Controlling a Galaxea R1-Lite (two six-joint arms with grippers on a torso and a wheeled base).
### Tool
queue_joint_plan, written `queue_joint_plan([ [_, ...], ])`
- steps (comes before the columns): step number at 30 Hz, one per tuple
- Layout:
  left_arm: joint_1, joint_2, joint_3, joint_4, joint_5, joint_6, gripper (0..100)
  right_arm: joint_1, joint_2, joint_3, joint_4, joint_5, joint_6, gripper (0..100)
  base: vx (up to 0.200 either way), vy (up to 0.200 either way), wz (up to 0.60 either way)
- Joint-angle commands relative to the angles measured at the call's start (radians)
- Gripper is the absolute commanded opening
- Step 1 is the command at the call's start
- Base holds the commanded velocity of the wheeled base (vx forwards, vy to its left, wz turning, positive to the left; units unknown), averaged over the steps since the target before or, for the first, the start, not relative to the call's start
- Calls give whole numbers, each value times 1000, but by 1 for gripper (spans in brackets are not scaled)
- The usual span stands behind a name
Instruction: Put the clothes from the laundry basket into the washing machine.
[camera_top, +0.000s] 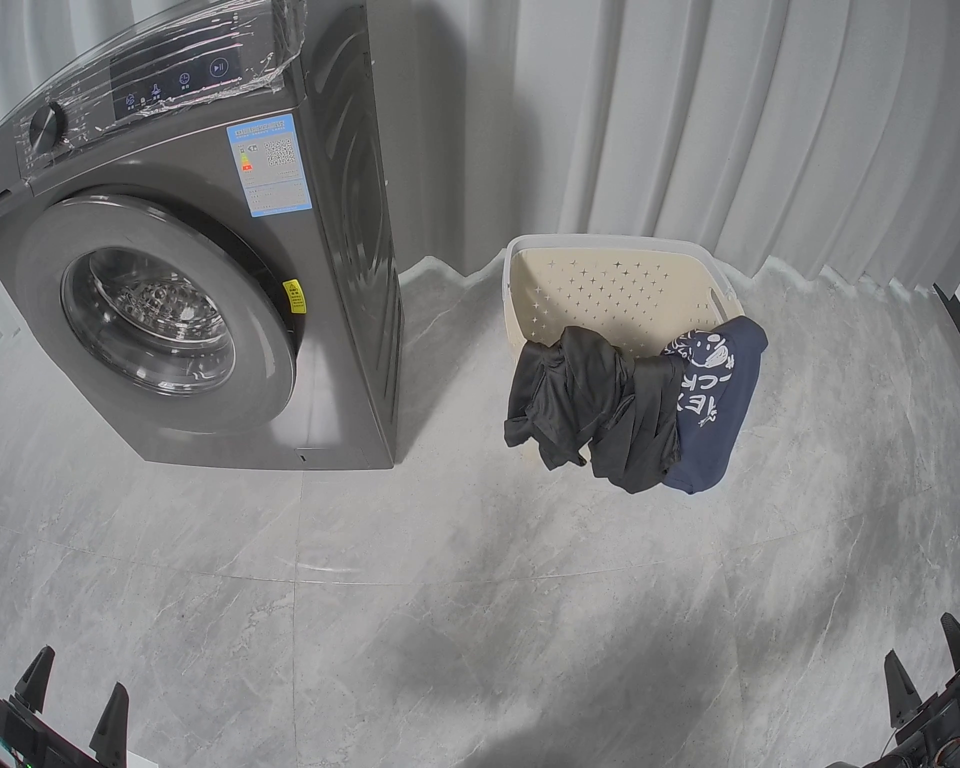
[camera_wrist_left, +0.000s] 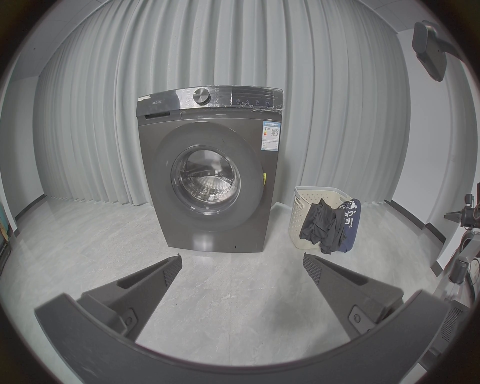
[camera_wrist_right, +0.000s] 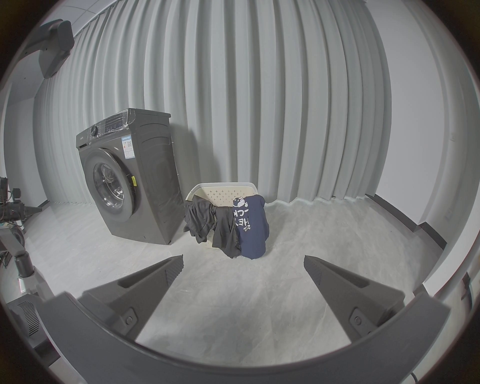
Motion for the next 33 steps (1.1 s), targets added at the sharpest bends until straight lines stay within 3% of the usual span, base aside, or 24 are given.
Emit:
queue_joint_plan([
  [1, 0, -10, 15, 0, 0, 0, 100, 0, -3, 16, 0, 0, 0, 100, 200, 0, 0],
  [4, 0, -10, 15, 0, 0, 0, 100, 0, -3, 16, 0, 0, 0, 100, 200, 0, 0],
  [10, 0, -10, 15, 0, 0, 1, 100, 0, -3, 16, 0, 0, 0, 100, 0, 0, 0],
  [30, 0, -10, 15, 0, 0, 1, 100, 0, -3, 16, 0, 0, 0, 100, 0, -200, 0],
  [33, 0, -10, 15, 0, 0, 1, 100, 0, -3, 16, 2, 0, 0, 100, 0, 0, 0],
])
